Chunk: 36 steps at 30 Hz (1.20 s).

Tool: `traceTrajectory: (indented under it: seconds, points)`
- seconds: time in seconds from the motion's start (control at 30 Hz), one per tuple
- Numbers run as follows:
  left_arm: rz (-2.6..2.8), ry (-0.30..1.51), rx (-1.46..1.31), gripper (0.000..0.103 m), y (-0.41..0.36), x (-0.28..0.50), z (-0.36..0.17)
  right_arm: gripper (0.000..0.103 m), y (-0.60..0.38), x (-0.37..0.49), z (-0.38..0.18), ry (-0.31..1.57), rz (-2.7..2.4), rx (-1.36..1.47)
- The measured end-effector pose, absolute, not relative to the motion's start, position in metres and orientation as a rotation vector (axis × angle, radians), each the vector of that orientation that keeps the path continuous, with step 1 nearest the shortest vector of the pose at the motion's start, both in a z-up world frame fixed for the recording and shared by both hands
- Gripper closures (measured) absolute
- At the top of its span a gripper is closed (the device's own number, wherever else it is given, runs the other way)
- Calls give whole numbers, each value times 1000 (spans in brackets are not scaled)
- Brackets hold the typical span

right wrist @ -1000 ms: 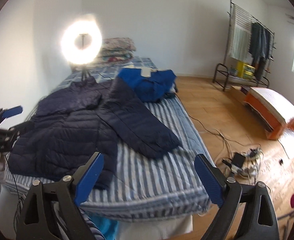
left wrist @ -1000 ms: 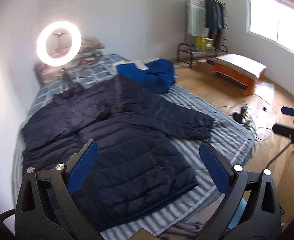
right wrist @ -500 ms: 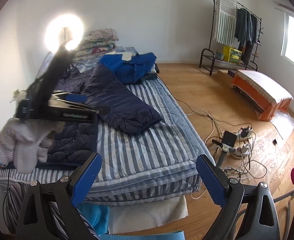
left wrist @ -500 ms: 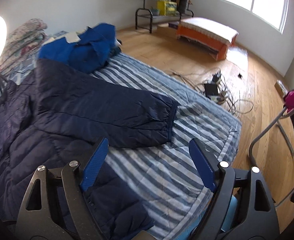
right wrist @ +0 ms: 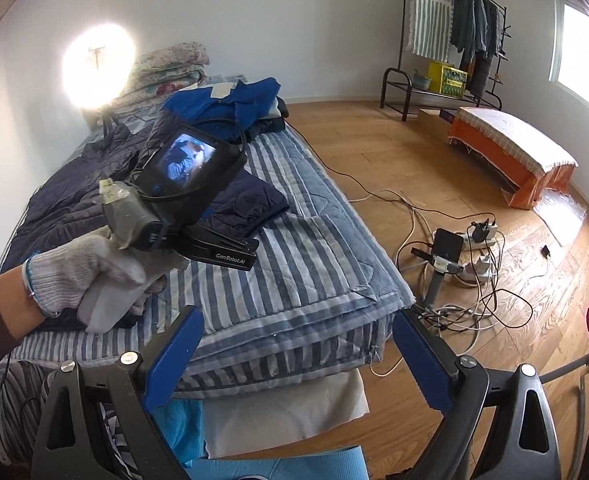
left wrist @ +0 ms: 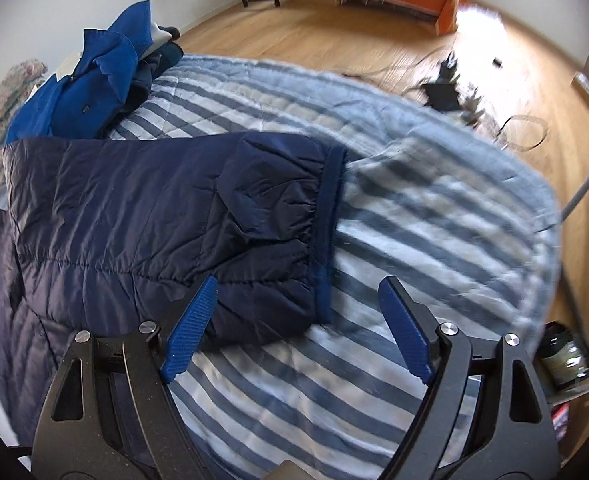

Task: Fold large clothes
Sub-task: 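Move the left gripper to the other sleeve cuff and grasp it, then lift the cuff with the left gripper and fold the sleeve across the jacket body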

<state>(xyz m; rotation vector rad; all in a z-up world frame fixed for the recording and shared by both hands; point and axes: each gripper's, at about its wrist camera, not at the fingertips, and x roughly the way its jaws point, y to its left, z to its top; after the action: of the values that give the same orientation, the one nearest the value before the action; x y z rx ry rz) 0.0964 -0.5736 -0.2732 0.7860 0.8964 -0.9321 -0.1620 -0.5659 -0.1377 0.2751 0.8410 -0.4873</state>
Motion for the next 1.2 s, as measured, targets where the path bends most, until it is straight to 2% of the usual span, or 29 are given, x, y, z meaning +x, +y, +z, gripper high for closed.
traceTrajectory:
  seconds: [0.13,0.23,0.27,0.37,0.4,0.43,0.53,0.87,1.2]
  points:
    - [-907,905,821,18,-580,102,-287,6,-570,-162,-142,847,-489,294]
    - [-910,925,800,23,-583,106,-291,7,-570,-160,-143,850,-485,298]
    - [-912,932,791,28,-583,108,-290,7,-569,-160,-143,851,-485,299]
    - [-916,947,773,55,-588,114,-289,7,-568,-159,-143,853,-485,301]
    - [-920,956,766,70,-588,116,-287,7,-568,-159,-144,854,-486,302]
    - [-925,965,758,80,-589,118,-286,7,-567,-159,-144,855,-487,301]
    - [-932,965,719,90,-585,122,-274,7,-566,-159,-143,854,-489,303]
    - [-953,975,422,94,-522,164,-201,7,-545,-148,-137,847,-452,298]
    - [-849,949,111,94,-403,245,-136,7,-506,-119,-126,835,-384,251]
